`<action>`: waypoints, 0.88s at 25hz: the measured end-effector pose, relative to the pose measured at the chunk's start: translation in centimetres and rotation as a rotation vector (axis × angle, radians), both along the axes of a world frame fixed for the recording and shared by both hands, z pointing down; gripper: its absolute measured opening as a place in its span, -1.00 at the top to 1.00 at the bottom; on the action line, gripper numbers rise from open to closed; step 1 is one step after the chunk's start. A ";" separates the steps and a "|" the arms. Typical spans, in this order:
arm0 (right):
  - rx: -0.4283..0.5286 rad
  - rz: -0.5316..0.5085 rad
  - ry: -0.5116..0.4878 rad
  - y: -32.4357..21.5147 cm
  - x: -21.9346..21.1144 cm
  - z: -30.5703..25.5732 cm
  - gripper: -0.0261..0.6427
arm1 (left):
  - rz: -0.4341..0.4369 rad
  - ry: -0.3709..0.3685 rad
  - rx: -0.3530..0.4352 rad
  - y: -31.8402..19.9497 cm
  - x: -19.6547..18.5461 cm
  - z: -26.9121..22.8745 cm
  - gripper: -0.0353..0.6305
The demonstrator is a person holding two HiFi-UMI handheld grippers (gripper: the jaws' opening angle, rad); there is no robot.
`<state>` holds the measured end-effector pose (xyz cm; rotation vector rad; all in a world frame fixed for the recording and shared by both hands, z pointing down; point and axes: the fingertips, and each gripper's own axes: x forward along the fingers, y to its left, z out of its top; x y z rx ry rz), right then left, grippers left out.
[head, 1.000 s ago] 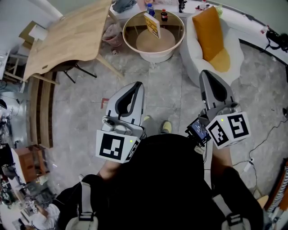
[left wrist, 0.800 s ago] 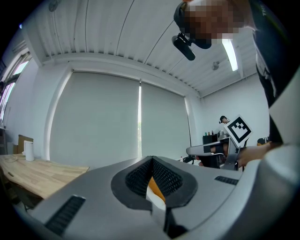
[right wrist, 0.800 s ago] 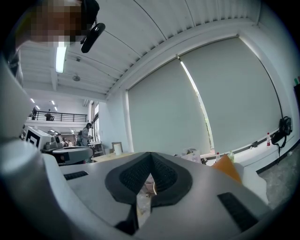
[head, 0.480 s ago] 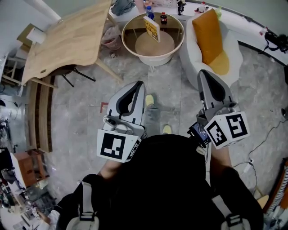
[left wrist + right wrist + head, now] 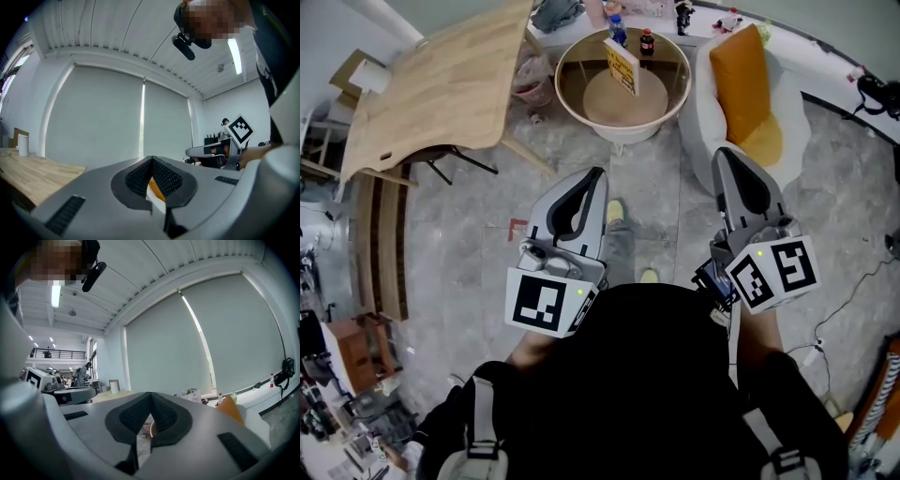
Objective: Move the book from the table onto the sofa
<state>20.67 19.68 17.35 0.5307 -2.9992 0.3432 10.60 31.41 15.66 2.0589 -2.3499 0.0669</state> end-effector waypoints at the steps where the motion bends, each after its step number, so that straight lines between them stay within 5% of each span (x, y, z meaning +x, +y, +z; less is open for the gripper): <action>1: 0.000 -0.001 0.005 -0.5 -0.6 0.2 0.90 | -0.001 0.002 -0.003 -0.4 -0.7 0.2 0.88; 22: 0.022 0.043 0.076 -9.6 -12.3 -0.4 0.90 | 0.028 0.030 0.015 -9.7 -14.9 -0.6 0.88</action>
